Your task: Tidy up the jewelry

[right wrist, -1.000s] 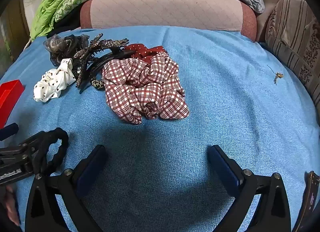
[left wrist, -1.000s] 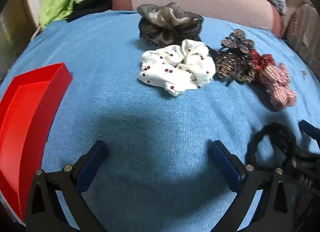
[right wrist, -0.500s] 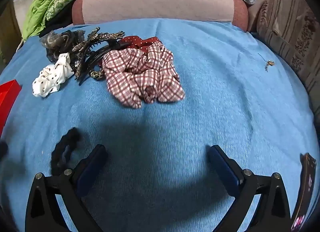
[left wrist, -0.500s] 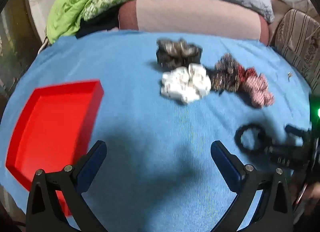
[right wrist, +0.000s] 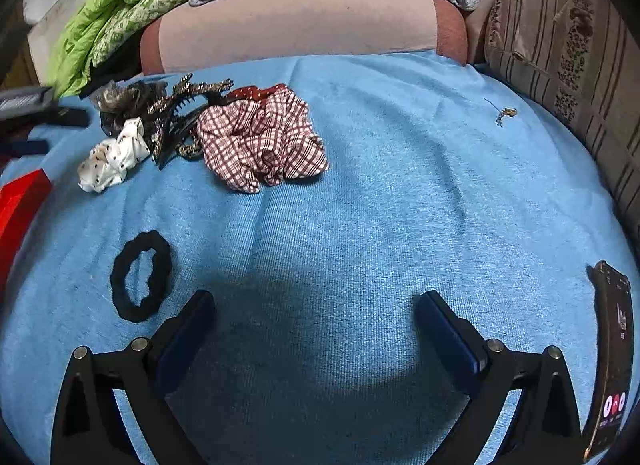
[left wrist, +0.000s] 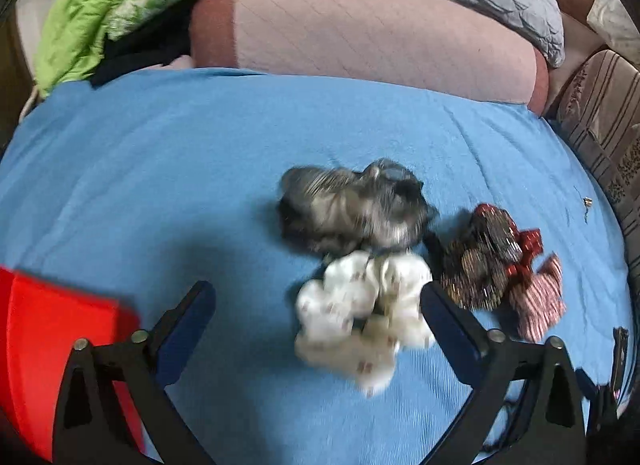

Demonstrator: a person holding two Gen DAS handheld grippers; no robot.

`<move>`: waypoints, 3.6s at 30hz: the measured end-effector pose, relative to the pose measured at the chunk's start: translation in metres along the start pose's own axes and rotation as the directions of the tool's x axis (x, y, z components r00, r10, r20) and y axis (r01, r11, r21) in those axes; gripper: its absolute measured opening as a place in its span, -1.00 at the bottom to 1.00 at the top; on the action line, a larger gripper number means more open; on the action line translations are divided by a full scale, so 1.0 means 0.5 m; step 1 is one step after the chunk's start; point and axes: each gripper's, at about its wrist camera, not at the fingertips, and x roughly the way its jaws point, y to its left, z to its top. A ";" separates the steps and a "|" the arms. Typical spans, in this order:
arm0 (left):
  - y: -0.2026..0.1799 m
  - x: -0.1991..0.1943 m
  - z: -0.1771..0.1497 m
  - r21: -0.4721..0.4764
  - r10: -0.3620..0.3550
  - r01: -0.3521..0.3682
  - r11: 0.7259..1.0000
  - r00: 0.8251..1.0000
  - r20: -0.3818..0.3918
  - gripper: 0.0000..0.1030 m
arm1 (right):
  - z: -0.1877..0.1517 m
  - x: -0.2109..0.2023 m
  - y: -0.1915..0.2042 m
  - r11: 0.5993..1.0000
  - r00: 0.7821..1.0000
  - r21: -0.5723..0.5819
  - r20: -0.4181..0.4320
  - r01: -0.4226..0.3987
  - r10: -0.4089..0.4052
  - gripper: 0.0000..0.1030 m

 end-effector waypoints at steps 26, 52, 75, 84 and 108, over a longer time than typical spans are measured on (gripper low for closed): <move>0.012 -0.128 -0.177 0.011 -0.164 0.166 0.986 0.982 -0.091 -0.51 | 0.040 0.026 -0.023 1.000 1.000 0.007 -0.009 -0.015 0.015 1.00; 0.116 -0.067 -0.113 -0.095 -0.046 0.035 0.995 0.992 -0.120 -0.53 | 0.038 0.028 -0.022 1.000 1.000 0.009 -0.007 -0.013 0.013 1.00; 0.069 -0.326 -0.269 0.012 0.142 -0.145 0.989 0.982 0.123 0.25 | 0.047 -0.022 -0.025 0.997 0.999 0.071 -0.029 -0.025 0.028 0.98; 0.037 -0.342 -0.300 0.027 0.157 -0.161 0.987 0.980 0.123 0.27 | 0.041 -0.115 0.020 0.996 0.999 0.070 0.026 -0.049 0.047 0.98; 0.086 -0.335 -0.282 0.028 0.162 -0.167 0.986 0.979 0.126 0.27 | 0.042 -0.135 0.074 0.985 0.986 0.047 0.021 -0.168 0.168 0.64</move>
